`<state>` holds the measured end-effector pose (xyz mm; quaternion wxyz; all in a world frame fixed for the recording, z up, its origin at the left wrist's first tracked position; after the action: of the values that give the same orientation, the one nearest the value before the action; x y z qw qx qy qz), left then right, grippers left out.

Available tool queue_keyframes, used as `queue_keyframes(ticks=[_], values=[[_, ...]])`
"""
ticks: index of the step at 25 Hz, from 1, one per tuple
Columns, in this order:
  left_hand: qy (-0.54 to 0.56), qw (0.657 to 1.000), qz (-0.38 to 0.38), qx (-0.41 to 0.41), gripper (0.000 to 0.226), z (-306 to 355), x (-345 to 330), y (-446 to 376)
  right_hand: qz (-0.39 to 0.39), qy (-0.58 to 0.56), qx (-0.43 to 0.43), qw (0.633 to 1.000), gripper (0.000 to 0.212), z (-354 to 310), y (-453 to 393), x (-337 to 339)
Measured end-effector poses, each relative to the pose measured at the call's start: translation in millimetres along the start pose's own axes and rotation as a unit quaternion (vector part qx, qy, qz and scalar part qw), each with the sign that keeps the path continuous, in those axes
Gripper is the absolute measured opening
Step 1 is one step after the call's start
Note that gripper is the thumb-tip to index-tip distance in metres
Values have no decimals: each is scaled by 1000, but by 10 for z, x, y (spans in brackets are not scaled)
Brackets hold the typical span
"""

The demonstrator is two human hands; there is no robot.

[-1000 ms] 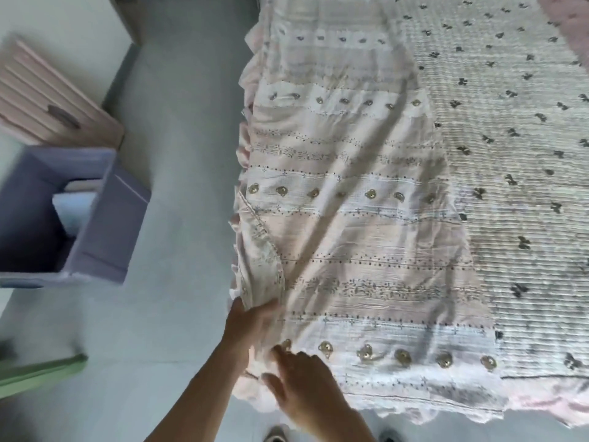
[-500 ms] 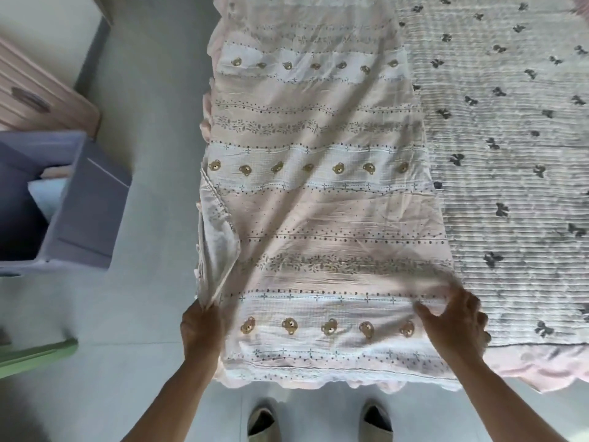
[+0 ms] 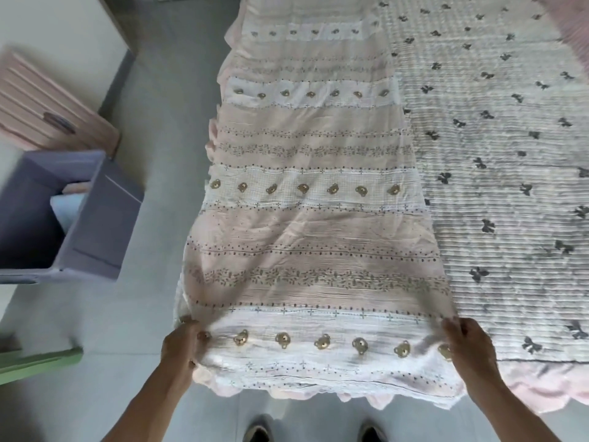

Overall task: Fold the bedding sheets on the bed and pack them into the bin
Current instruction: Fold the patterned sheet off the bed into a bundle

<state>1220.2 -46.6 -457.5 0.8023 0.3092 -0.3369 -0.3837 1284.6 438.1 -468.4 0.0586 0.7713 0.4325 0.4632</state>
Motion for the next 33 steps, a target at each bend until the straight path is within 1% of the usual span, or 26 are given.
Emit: queue_keyframes(ticks=[1, 2, 3, 4, 5, 7, 9, 11, 13, 14, 15, 17, 18, 19, 21, 24, 25, 26, 27, 28, 29, 30, 31, 32, 33], values=[[32, 999, -19, -8, 19, 15, -36, -41, -19, 10, 7, 1000, 25, 32, -18, -19], [47, 999, -17, -15, 28, -16, -27, -137, -37, 21, 9, 999, 25, 72, -29, -16], [84, 996, 1, -15, 39, -85, 1, -205, -42, 28, 8, 999, 27, 129, -36, 6], [96, 995, 15, 1, 46, -174, 44, -226, -39, 29, -1, 999, 31, 189, -36, 41], [126, 992, 22, 13, 46, -295, 84, -161, -27, 28, -10, 999, 34, 247, -28, 87], [152, 988, 20, 18, 31, -468, 135, 10, -1, 21, -31, 999, 36, 287, 10, 163], [147, 989, -4, 18, 31, -488, 74, 108, 4, 9, -40, 999, 35, 264, 11, 201], [148, 989, -16, 24, 37, -377, 30, 50, -24, -4, -58, 998, 33, 242, 25, 190], [138, 990, -42, 12, 43, -276, -1, -52, -79, -14, -64, 995, 26, 282, 76, 164], [118, 991, -58, 8, 43, -277, -4, -110, -102, -12, -62, 993, 20, 322, 112, 151], [108, 992, -63, 0, 38, -286, -1, -112, -114, -4, -56, 992, 15, 374, 129, 133], [99, 993, -56, -10, 23, -401, 58, -105, -91, -7, -53, 994, 22, 515, 114, 129], [104, 993, -59, -9, 20, -474, 94, -81, -76, -25, -63, 995, 26, 561, 123, 135], [115, 991, -67, -5, 19, -548, 126, -44, -63, -35, -68, 995, 29, 598, 140, 139], [116, 990, -79, -5, 21, -603, 143, 20, -39, -14, -67, 997, 33, 649, 142, 149], [103, 992, -75, 26, 26, -501, 84, -104, -39, 39, -78, 995, 28, 595, 167, 110], [100, 992, -61, 41, 28, -474, 81, -198, -31, 64, -82, 994, 27, 574, 173, 101], [85, 995, -37, 46, 30, -455, 92, -275, -4, 111, -90, 990, 32, 559, 193, 98], [35, 999, 1, 41, 32, -444, 118, -309, 35, 171, -89, 981, 37, 539, 228, 87], [-47, 997, 50, 19, 32, -444, 155, -328, 79, 226, -61, 969, 46, 506, 276, 36], [-158, 982, 100, -37, 35, -389, 151, -307, 113, 264, 0, 958, 58, 405, 327, -73], [-255, 948, 140, -127, 43, -285, 80, -225, 125, 285, 80, 947, 67, 229, 384, -232], [-339, 895, 145, -250, 55, -148, -46, -99, 112, 291, 164, 936, 73, -4, 430, -423], [-412, 827, 107, -367, 66, -30, -226, 43, 84, 293, 240, 922, 77, -253, 468, -621], [-474, 759, 44, -443, 71, -3, -406, 127, 49, 296, 299, 906, 80, -429, 499, -806]])
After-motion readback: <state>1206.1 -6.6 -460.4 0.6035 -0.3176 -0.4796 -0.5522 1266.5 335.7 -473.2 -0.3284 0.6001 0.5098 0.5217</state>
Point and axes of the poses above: each hand's wrist, its own y-axis away from the middle knuckle, its own x-axis out of the back of the hand, z = x × y, the point moved 4 cm from there along -y, towards the middle knuckle, and after that the axes turned 3 degrees about y, right-handed, at the moved point
